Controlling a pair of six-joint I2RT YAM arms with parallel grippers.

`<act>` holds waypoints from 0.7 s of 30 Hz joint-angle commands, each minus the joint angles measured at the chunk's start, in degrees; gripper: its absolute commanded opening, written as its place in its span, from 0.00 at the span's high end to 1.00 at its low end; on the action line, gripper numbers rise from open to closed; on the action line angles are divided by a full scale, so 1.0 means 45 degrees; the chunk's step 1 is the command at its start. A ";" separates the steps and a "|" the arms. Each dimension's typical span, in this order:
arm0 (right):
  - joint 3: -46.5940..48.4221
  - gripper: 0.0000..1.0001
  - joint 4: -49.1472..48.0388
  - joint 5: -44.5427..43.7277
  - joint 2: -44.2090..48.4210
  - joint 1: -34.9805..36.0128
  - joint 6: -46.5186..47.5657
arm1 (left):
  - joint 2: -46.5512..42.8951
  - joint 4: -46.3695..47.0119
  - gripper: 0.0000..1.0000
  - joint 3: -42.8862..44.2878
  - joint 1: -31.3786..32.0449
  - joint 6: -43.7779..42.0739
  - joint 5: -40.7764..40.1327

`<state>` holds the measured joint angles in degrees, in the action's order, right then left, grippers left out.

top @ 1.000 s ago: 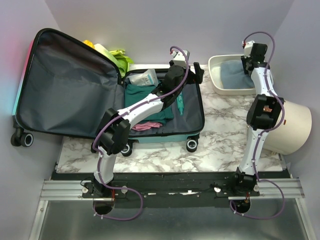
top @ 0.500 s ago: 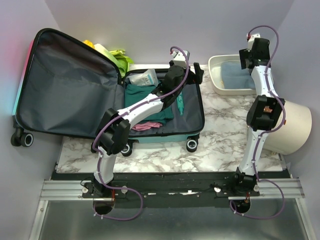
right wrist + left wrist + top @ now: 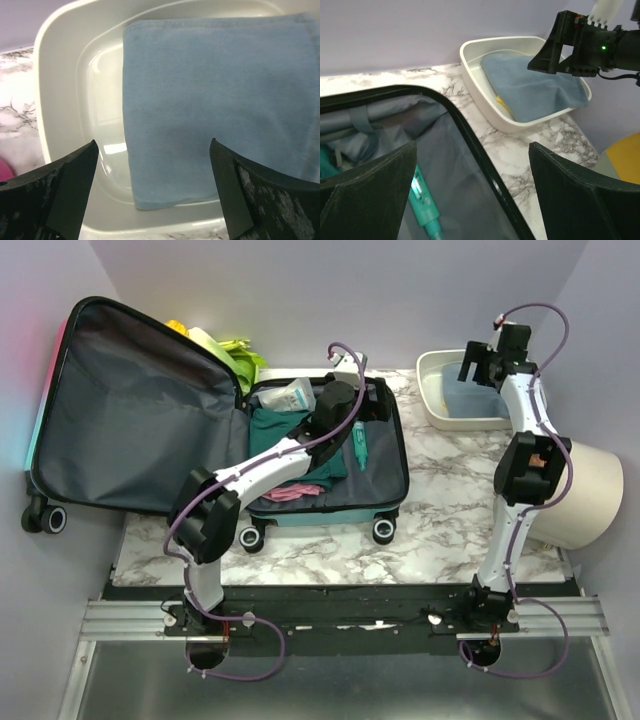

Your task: Open, take out, and arrange the luggage

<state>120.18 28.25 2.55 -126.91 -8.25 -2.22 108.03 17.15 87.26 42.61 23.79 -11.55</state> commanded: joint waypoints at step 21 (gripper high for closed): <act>-0.2424 0.00 -0.2737 0.3572 0.2314 0.0464 0.0199 | -0.5137 -0.3086 0.01 -0.4154 -0.0621 0.1118 -0.3760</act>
<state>114.21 23.88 12.14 -129.69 -9.32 -6.31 90.45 7.64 70.96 40.23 25.80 -24.01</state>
